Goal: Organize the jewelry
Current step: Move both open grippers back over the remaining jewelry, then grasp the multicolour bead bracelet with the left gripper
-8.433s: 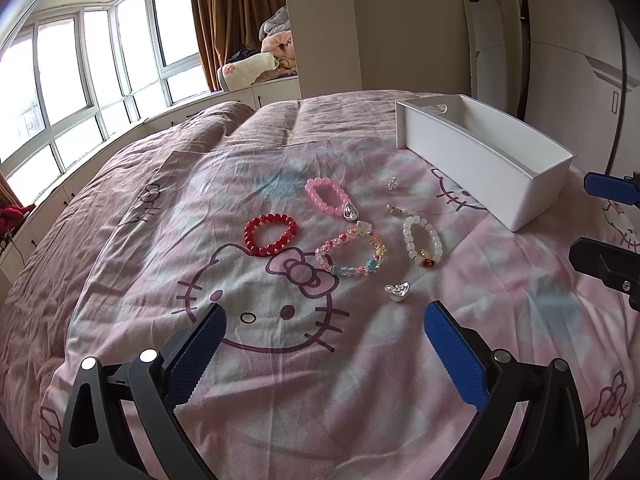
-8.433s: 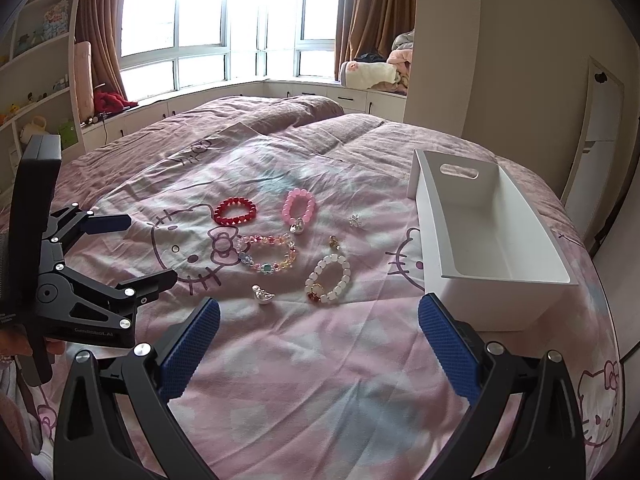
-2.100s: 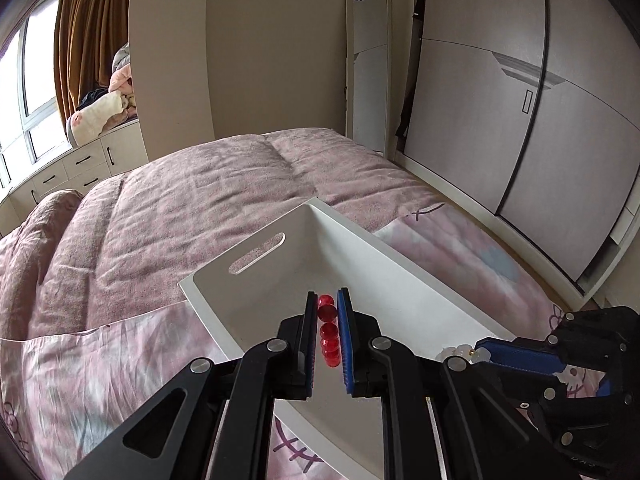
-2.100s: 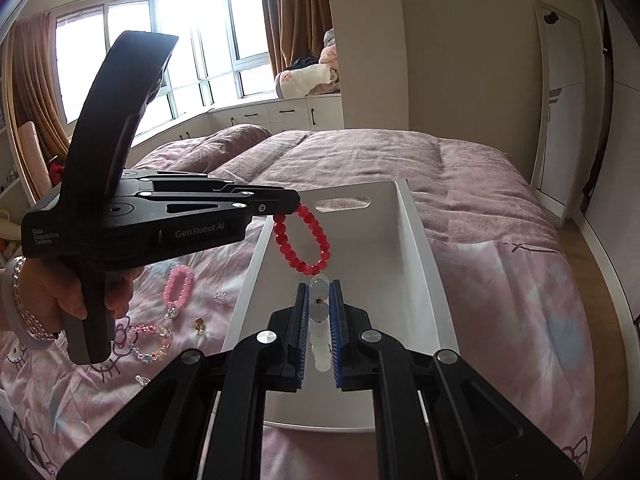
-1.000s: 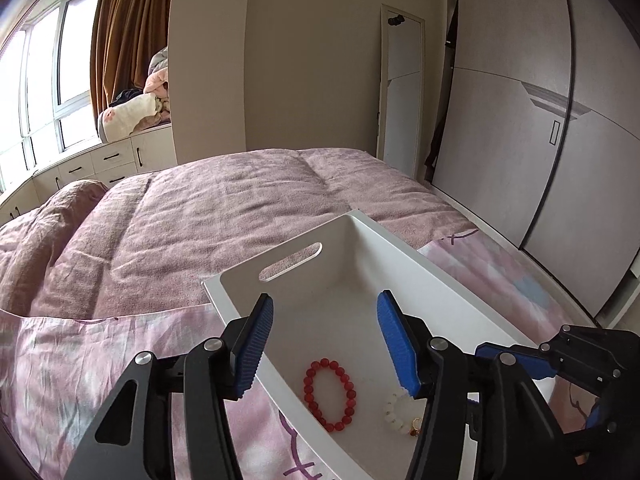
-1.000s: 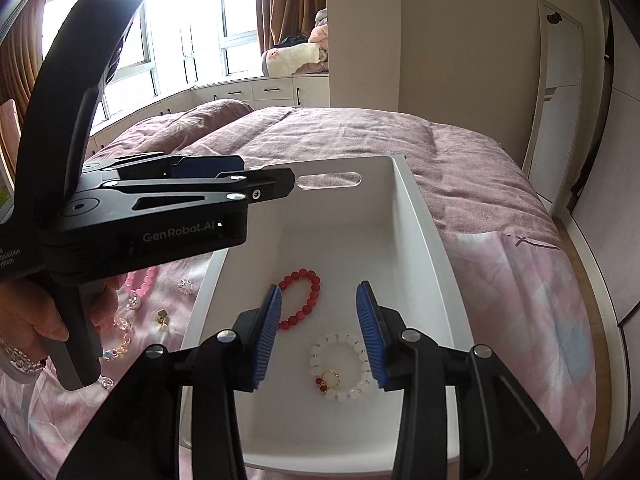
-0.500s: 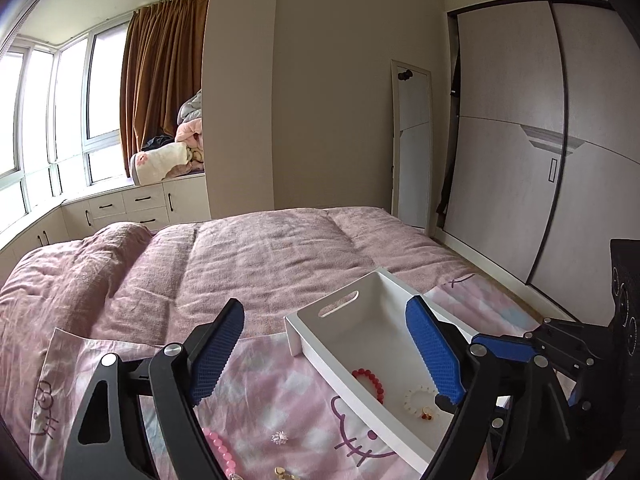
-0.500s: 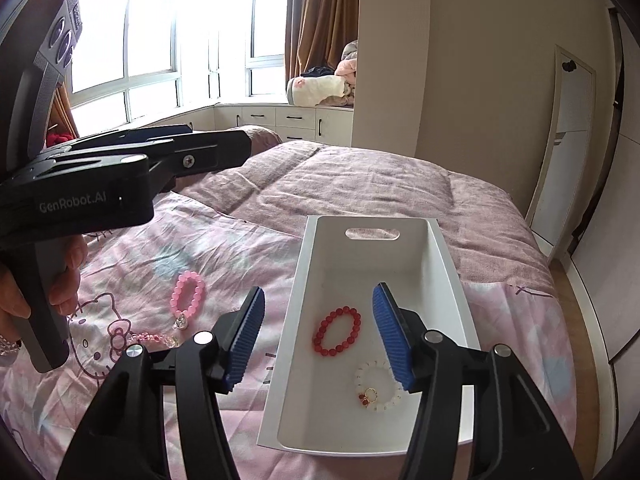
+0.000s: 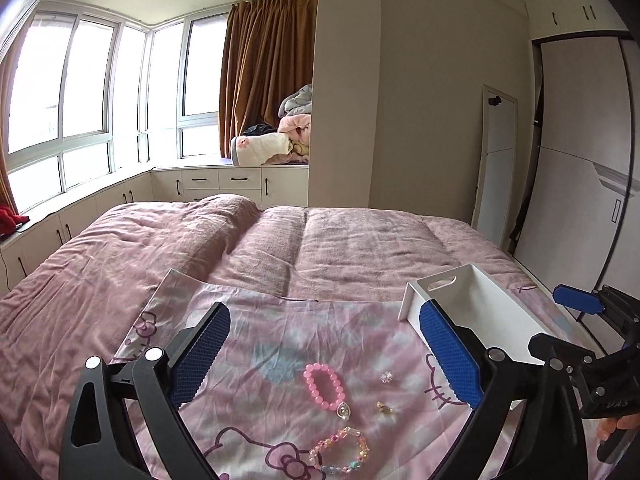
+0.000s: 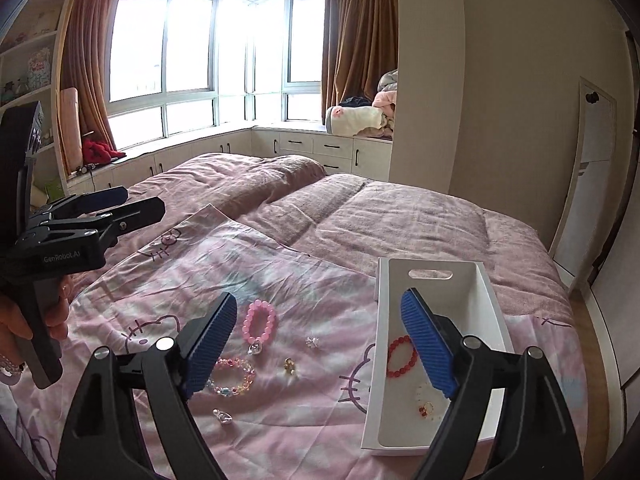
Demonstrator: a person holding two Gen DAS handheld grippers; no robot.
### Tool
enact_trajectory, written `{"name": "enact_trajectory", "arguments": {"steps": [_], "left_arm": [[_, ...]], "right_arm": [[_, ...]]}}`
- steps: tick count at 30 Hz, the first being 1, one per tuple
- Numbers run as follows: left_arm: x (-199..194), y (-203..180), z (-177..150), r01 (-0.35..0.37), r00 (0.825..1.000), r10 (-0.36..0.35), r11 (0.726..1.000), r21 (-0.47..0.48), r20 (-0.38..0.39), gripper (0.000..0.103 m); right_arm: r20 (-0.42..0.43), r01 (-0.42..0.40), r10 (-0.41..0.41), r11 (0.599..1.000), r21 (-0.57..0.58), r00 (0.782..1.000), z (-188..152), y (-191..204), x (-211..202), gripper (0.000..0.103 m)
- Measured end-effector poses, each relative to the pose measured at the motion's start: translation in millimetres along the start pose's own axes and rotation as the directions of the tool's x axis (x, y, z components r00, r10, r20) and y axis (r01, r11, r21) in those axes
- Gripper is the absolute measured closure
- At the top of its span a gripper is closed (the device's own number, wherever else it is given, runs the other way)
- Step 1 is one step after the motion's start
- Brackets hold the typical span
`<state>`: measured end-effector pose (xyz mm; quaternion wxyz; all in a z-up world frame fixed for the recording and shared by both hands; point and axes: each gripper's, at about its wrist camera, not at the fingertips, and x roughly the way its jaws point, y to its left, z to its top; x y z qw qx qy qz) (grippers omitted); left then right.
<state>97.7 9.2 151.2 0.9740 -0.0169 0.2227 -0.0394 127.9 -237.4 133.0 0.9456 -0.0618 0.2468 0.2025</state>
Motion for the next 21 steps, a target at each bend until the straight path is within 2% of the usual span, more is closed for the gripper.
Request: {"name": "enact_trajectory", "arguments": {"steps": [4, 9, 17, 21], "left_arm": [[-3, 31, -24, -0.022, 0.999, 0.019, 0.997, -0.071, -0.035, 0.006], [-5, 51, -48, -0.045, 0.997, 0.036, 0.990, -0.136, -0.064, 0.006], [13, 58, -77, -0.034, 0.991, 0.017, 0.992, -0.124, -0.132, 0.006], [27, 53, -92, -0.036, 0.986, 0.022, 0.996, -0.081, -0.163, 0.006]], "right_arm": [[-0.040, -0.014, 0.014, 1.000, 0.002, 0.999, -5, 16, 8, 0.020], [-0.079, -0.012, 0.010, 1.000, -0.023, 0.997, -10, 33, 18, 0.020], [-0.157, -0.040, 0.034, 0.998, -0.039, 0.987, -23, 53, 53, 0.020], [-0.194, -0.042, 0.027, 0.996, -0.074, 0.981, -35, 64, 75, 0.020]]}}
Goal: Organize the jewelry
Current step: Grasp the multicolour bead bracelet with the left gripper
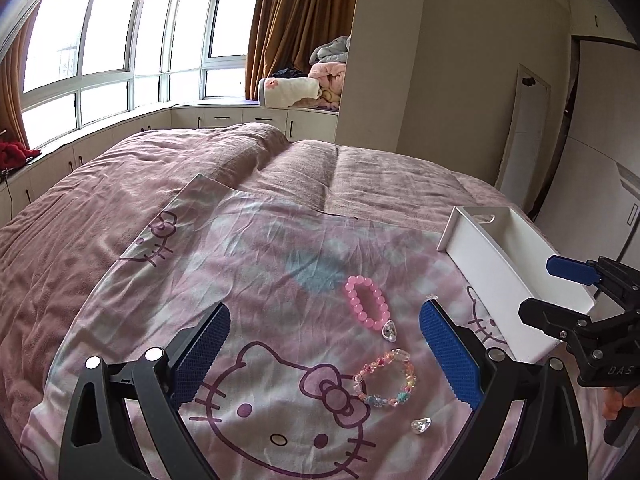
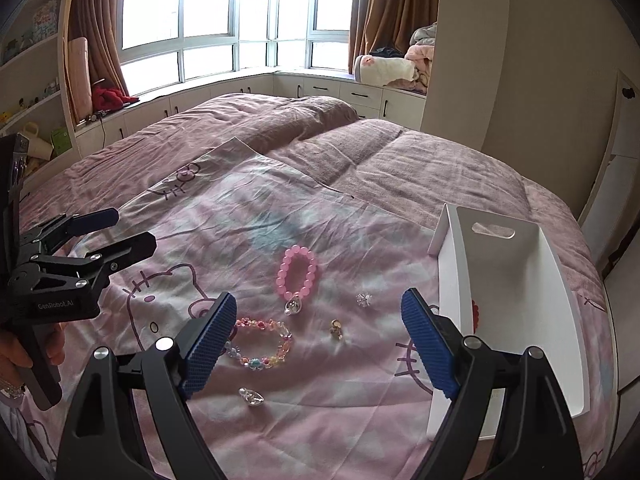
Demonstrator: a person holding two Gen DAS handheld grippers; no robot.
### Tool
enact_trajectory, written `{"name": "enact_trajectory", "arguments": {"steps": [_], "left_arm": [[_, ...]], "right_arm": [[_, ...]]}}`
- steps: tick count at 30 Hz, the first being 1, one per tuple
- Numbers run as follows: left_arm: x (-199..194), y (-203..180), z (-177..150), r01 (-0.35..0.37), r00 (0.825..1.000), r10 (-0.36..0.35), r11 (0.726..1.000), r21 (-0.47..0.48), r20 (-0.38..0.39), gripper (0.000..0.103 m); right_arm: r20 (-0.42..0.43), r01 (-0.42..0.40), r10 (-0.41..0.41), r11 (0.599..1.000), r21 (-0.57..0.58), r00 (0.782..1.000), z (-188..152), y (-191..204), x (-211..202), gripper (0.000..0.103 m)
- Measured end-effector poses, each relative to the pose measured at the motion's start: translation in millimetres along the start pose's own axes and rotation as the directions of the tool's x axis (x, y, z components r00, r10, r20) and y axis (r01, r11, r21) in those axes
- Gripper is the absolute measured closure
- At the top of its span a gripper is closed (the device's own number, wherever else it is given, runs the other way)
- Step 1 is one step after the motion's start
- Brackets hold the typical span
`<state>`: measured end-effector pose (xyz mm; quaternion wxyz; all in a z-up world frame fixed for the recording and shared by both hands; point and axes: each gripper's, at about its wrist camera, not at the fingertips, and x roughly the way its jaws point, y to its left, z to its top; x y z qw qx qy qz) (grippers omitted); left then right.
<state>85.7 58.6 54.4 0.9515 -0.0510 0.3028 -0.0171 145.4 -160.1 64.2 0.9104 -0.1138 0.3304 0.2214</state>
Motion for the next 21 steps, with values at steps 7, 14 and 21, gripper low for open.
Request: {"name": "enact_trajectory", "arguments": {"steps": [7, 14, 21], "left_arm": [[36, -12, -22, 0.034, 0.997, -0.028, 0.996, 0.086, -0.069, 0.007], [70, -19, -43, 0.070, 0.987, -0.052, 0.990, 0.121, -0.149, 0.008], [96, -20, -59, 0.102, 0.974, -0.070, 0.986, 0.136, -0.217, 0.027]], "right_arm": [[-0.054, 0.006, -0.007, 1.000, -0.023, 0.999, -16, 0, 36, 0.023], [-0.119, -0.020, 0.017, 0.999, -0.031, 0.993, -29, 1, 75, 0.033], [-0.153, -0.029, 0.026, 0.999, -0.016, 0.988, -38, -6, 104, 0.038]]}}
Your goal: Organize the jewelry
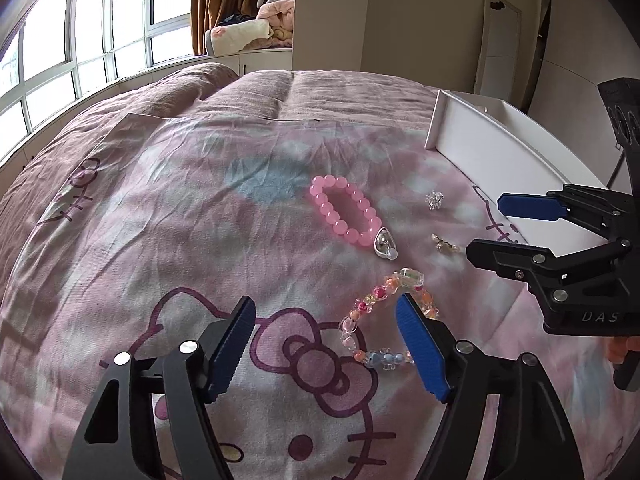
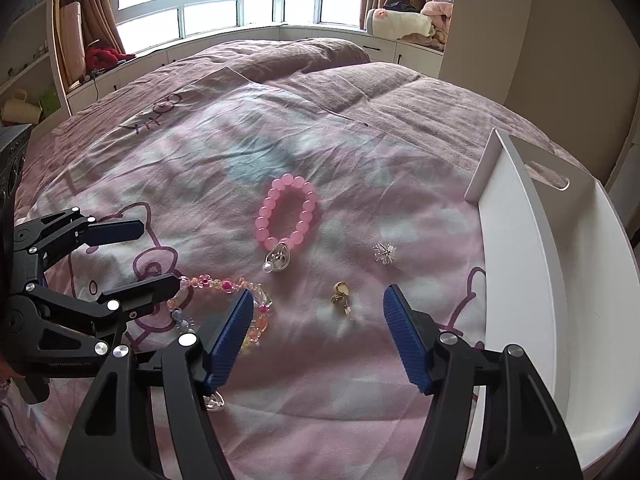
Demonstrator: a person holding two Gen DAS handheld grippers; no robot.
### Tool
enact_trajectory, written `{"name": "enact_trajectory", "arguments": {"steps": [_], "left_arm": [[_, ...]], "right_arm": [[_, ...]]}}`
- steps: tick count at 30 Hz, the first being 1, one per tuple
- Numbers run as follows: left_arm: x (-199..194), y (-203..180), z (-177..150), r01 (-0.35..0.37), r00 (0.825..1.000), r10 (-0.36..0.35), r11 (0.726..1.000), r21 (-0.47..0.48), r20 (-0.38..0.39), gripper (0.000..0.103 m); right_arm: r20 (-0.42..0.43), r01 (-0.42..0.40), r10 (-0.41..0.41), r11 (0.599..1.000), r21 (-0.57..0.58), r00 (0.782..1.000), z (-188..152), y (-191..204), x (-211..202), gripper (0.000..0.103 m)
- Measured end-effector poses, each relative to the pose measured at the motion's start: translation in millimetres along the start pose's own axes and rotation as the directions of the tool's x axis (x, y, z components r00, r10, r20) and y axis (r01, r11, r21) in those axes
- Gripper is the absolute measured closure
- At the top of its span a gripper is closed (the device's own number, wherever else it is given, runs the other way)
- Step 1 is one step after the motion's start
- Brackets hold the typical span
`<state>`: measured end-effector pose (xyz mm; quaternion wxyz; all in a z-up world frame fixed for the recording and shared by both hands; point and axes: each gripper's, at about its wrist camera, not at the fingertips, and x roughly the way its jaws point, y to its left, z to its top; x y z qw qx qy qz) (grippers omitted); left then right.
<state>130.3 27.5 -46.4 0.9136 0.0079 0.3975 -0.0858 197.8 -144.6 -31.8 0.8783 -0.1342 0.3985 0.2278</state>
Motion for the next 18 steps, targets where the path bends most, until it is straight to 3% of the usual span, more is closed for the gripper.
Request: {"name": "enact_trajectory", "arguments": {"steps": [5, 13, 18], "left_arm": [[12, -5, -5, 0.019, 1.000, -0.018, 0.999, 0.028, -0.025, 0.033], [24, -7, -7, 0.058, 0.997, -0.057, 0.998, 0.035, -0.051, 0.062], [25, -5, -7, 0.091, 0.994, -0.089, 0.995, 0.028, -0.057, 0.079]], "right_arm": [[-0.029, -0.004, 0.005, 1.000, 0.015, 1.000, -3, -6, 19, 0.041], [-0.056, -0.017, 0.020, 0.998, 0.062, 0.998, -6, -17, 41, 0.043], [-0.085, -0.021, 0.026, 0.998, 0.054, 0.996, -10, -17, 55, 0.055]]}}
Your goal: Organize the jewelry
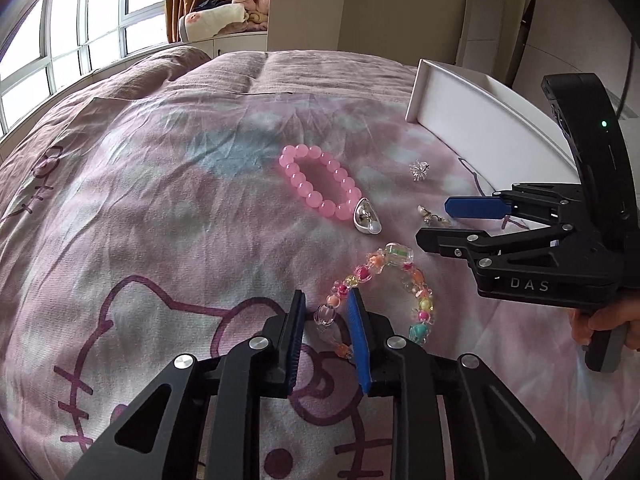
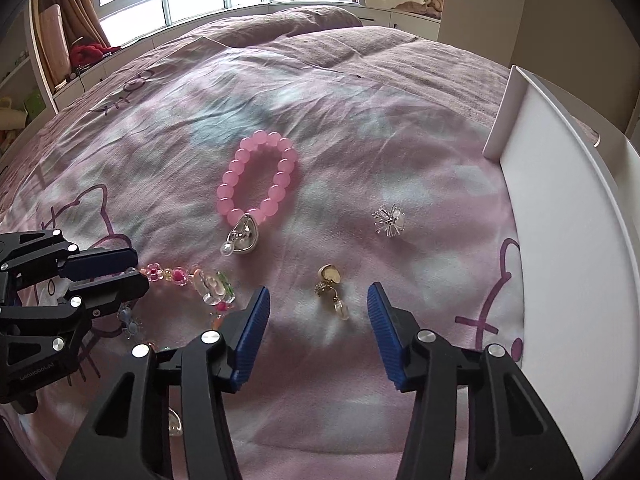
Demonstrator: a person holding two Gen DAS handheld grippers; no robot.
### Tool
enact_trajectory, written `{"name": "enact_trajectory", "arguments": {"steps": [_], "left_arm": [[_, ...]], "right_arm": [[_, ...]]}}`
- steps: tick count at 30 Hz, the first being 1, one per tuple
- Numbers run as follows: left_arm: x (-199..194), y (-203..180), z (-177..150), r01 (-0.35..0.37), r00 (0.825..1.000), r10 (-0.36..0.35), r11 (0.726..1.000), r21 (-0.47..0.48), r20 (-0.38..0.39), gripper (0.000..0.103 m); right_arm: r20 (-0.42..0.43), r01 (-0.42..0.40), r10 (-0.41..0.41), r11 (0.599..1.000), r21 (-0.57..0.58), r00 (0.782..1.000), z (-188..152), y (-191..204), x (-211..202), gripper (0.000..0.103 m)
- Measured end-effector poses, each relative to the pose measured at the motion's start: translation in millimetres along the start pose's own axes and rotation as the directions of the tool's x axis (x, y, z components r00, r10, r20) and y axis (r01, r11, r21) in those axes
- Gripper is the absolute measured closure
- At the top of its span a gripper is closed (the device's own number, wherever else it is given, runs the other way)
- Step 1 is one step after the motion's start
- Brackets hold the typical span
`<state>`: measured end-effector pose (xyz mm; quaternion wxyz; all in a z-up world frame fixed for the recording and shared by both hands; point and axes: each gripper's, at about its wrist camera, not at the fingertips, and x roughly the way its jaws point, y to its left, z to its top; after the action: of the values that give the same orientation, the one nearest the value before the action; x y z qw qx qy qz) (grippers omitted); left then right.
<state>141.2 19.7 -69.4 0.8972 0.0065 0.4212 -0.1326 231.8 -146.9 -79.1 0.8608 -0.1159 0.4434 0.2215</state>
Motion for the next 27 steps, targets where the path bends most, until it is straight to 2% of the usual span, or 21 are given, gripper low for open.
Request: {"name": "enact_trajectory", "arguments": {"steps": [4, 6, 11, 19, 27], "left_arm": [[0, -4, -2, 0.017, 1.000, -0.017, 1.000, 0.017, -0.007, 0.087], [0, -6, -3, 0.027, 1.000, -0.027, 0.999, 0.024, -0.012, 0.087], [-2, -6, -3, 0.052, 0.999, -0.051, 0.999, 0.000, -0.014, 0.087], [-23, -3, 5, 0.058, 0.998, -0.058, 0.998, -0.025, 0.025, 0.087], [-47, -8, 14, 0.054, 0.996, -0.053, 0.998, -0.018, 0.067, 0.087]], "right_arm": [[-0.005, -0.004, 0.004, 1.000, 0.001, 1.000, -3, -1, 5, 0.058], [-0.009, -0.013, 0.013, 1.000, -0.005, 1.000, -3, 0, 7, 0.064], [-0.022, -0.062, 0.061, 0.998, -0.026, 0.998, -2, 6, 6, 0.093], [-0.020, -0.099, 0.099, 0.995, -0.028, 0.995, -3, 10, -5, 0.095], [0.018, -0.099, 0.100, 0.994, -0.042, 0.995, 1, 15, -33, 0.097]]}}
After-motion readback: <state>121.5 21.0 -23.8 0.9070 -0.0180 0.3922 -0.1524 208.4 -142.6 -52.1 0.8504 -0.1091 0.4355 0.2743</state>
